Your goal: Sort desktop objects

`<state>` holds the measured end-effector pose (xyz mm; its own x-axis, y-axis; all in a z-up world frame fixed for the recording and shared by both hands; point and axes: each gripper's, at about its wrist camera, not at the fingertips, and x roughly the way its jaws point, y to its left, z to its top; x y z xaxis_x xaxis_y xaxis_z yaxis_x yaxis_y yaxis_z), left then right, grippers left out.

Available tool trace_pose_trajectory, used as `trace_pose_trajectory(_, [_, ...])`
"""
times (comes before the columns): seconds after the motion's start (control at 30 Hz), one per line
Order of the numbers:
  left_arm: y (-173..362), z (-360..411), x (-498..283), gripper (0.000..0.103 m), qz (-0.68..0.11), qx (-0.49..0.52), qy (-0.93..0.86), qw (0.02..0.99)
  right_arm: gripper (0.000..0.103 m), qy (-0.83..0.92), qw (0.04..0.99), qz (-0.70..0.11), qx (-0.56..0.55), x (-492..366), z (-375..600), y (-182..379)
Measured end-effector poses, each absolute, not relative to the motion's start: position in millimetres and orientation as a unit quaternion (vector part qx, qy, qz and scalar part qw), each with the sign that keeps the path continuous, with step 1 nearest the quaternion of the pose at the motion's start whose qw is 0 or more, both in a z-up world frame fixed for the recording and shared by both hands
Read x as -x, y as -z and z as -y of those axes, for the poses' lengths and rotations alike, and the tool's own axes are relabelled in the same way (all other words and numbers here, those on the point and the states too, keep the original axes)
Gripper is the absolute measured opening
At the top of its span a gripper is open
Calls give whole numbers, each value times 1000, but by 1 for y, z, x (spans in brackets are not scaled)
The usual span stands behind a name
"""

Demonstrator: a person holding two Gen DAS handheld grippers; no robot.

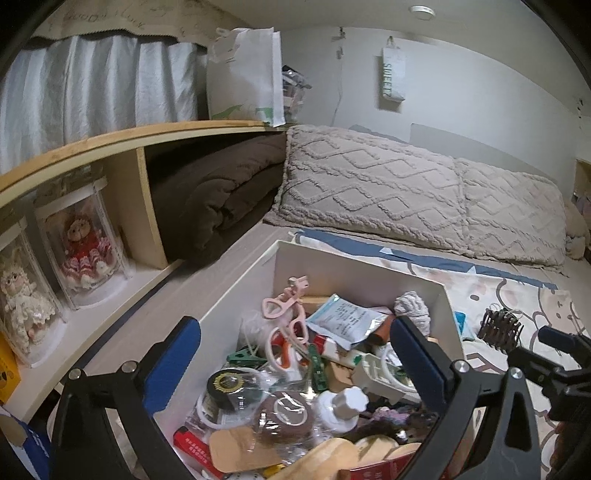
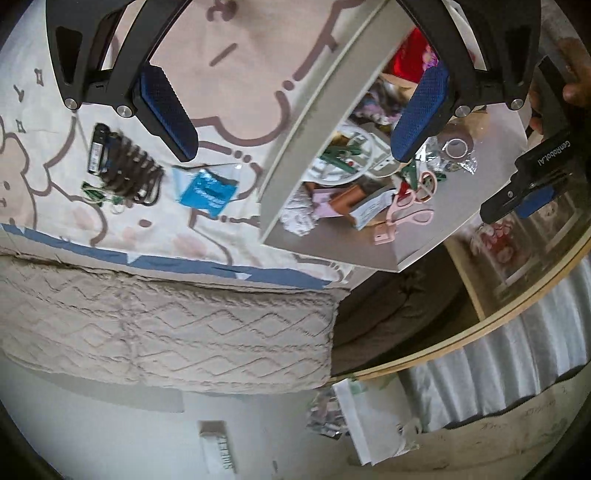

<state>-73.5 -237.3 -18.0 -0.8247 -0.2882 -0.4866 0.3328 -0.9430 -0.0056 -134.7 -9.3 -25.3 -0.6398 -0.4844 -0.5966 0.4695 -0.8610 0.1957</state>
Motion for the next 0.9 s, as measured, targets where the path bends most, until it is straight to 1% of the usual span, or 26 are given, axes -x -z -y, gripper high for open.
trace_pose_trajectory(0.27, [17, 203, 79, 103, -26, -243, 961, 129, 103, 920, 235, 7, -314, 131, -31, 20])
trace_pose_trajectory(0.47, [16, 177, 81, 103, -32, -233, 966, 107, 103, 926, 214, 6, -310, 124, -65, 24])
trace_pose_trajectory(0.7, [20, 142, 85, 103, -13, -235, 969, 74, 103, 935, 189, -12, -300, 112, -96, 26])
trace_pose_trajectory(0.9, [27, 114, 87, 103, -2, -236, 970, 51, 103, 941, 177, -1, -288, 103, -125, 28])
